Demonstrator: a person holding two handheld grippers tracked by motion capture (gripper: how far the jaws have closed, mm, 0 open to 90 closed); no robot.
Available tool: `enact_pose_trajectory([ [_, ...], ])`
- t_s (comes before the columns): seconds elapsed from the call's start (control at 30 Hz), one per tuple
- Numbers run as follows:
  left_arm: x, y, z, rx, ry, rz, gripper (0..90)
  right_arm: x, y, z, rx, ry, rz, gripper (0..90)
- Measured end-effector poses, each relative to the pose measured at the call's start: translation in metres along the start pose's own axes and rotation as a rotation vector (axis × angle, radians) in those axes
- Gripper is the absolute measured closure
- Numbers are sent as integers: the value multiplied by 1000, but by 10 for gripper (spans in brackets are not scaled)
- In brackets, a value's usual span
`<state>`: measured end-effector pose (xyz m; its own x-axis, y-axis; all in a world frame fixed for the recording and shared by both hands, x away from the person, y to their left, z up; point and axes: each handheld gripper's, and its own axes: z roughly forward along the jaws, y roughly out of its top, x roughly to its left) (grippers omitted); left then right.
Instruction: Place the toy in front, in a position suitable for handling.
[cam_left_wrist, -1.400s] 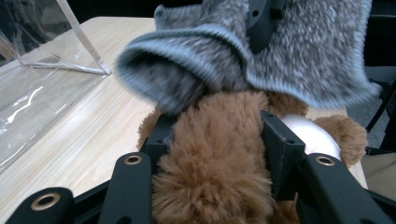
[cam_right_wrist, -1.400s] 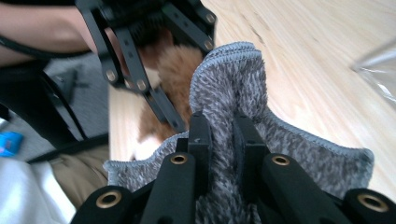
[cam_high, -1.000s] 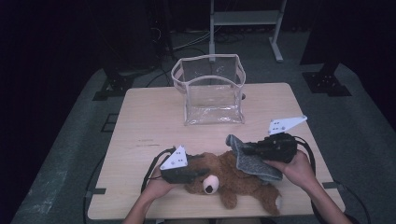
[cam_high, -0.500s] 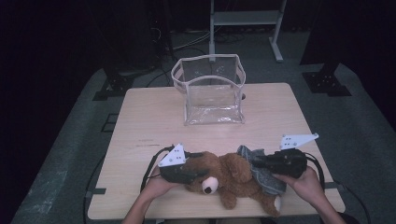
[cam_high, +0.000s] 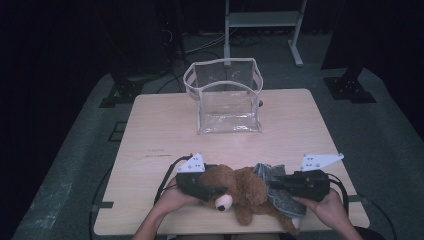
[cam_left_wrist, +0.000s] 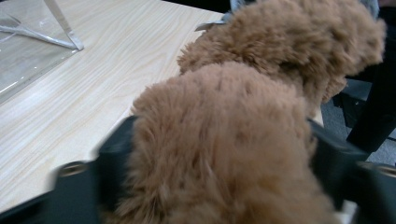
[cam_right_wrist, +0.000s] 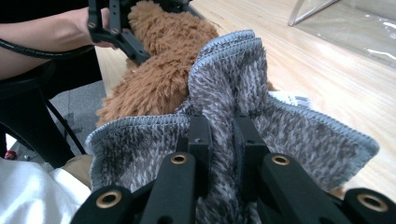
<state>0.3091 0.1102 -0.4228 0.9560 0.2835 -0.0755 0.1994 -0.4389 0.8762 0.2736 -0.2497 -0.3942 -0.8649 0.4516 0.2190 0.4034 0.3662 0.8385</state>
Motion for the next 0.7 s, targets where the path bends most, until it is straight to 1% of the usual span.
enact_pose_trajectory([
  [0.07,-1,0,-2,0,20,50,449,-6,5,-3,-19,3,13,793],
  [0.1,-2,1,-2,-2,38,71,495,-9,6,-3,-29,5,17,793],
  [0.17,1,2,-1,-17,68,79,536,-21,10,0,-41,16,37,793],
  [0.23,6,3,0,-31,87,79,545,-31,15,1,-54,22,56,793],
  [0.33,11,7,1,-37,110,89,545,-45,28,3,-62,9,49,792],
  [0.4,15,12,0,-35,123,110,544,-53,36,3,-66,-3,45,792],
  [0.43,15,12,0,-35,123,110,543,-58,41,4,-71,-13,45,792],
  [0.47,19,16,0,-40,129,129,543,-63,44,4,-74,-17,49,791],
  [0.5,21,17,0,-41,131,133,543,-67,47,5,-81,-24,51,791],
  [0.57,24,20,0,-41,135,155,543,-74,51,7,-90,-32,58,791],
  [0.63,26,22,1,-43,133,162,540,-81,53,12,-91,-26,72,790],
  [0.7,29,21,2,-52,133,164,532,-83,52,21,-68,-9,80,791],
])
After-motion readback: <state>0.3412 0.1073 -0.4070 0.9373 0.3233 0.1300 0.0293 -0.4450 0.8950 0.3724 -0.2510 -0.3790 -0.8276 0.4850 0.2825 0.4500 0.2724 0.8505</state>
